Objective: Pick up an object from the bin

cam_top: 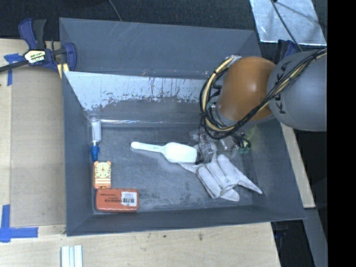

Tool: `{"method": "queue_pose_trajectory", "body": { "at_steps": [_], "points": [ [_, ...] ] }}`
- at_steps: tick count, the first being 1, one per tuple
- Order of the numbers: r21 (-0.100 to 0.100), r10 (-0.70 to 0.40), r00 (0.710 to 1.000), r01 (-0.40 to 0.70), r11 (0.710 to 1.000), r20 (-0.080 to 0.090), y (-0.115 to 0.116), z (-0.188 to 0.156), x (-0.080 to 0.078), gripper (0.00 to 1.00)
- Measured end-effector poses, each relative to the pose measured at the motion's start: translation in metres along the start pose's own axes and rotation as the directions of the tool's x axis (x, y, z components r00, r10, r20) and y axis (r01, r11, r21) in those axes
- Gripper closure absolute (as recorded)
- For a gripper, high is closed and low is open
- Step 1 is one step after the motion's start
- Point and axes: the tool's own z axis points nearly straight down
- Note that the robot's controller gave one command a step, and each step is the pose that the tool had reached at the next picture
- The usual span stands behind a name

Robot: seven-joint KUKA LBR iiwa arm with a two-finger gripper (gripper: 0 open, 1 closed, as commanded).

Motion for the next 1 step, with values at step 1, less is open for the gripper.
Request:
{"method": "queue_pose_trajectory", "body": {
  "at_steps": [1],
  "points": [
    [0.000, 0.019, 1.000, -0.019, 1.000, -0.002, 0.0231, -0.1387, -0.0049, 1.00]
  ]
}}
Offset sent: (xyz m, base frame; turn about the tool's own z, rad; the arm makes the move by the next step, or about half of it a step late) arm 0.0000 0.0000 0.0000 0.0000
